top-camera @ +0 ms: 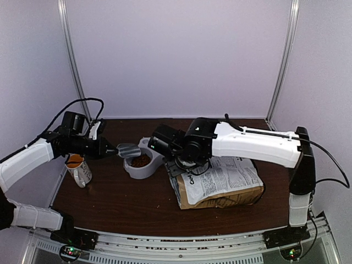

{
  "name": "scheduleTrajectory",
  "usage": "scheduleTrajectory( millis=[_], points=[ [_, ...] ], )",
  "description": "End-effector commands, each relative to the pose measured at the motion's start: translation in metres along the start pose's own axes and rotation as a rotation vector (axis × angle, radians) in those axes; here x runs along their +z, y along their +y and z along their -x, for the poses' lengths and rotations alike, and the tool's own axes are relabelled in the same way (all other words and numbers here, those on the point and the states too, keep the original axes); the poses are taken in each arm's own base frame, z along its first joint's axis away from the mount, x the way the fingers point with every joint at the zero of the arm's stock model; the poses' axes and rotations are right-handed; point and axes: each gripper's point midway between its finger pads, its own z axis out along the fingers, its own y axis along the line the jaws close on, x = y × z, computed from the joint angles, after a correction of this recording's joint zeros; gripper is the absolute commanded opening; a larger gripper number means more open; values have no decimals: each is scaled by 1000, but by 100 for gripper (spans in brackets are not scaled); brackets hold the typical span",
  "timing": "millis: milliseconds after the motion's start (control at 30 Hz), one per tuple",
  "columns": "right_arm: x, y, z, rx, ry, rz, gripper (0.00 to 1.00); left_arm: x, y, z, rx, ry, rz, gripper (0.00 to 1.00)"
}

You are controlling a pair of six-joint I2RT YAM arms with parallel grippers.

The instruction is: Serve the pet food

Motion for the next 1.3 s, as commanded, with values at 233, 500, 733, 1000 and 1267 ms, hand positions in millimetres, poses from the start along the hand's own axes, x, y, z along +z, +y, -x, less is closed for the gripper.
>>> scheduleTrajectory(
  millis=[233,500,733,1000,1267],
  points=[
    [23,12,-16,-98,39,-79,66,5,-24,-1,46,-30,-109,0],
    [32,-1,-15,-134,38,-198,45,16,-30,-14,40,-10,-126,0],
    [27,-22,-9,-73,30,-213,11,21,-50,-31,31,7,-174,0],
    [-4,-25,8,100,-33,5,0,15,-87,-48,-16,19,-305,0],
    [-23,-24,14,148,-63,94,0,36,-130,-56,-16,92,-438,0]
  ],
)
